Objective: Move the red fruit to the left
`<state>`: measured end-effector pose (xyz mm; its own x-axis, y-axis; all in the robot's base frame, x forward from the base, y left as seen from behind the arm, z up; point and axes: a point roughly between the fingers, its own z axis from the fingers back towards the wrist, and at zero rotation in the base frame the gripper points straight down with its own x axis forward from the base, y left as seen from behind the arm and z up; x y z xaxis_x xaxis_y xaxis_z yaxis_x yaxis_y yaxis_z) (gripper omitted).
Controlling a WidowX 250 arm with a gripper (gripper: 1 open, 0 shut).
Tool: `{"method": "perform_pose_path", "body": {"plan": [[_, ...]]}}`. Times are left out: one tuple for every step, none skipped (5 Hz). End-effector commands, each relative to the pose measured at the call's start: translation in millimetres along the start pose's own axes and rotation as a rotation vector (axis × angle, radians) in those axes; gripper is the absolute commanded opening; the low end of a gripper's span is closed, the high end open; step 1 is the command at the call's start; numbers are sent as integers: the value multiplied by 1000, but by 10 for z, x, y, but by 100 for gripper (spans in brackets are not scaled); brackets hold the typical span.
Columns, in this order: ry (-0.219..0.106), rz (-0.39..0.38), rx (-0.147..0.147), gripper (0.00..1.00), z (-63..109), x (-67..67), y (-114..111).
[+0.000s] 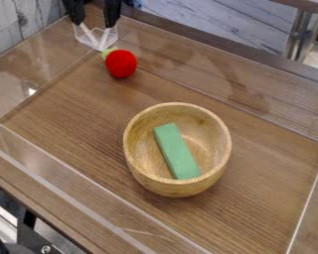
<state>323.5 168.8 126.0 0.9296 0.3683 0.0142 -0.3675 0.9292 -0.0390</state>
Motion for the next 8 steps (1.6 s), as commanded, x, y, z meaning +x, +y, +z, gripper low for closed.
{"method": "perform_pose_path", "body": {"plan": [[-58, -24, 14, 100, 253, 115, 40], [-47, -40, 16, 100, 293, 166, 57], [-40, -86, 25, 0, 292, 162, 128], [-31, -131, 32, 100, 294, 154, 197], [-26, -107, 46, 0, 177, 256, 317], [-19, -85, 56, 0, 70, 316, 358], [-18, -65, 72, 0, -28, 345, 354], [-17, -77, 84, 100, -134, 293, 336]]}}
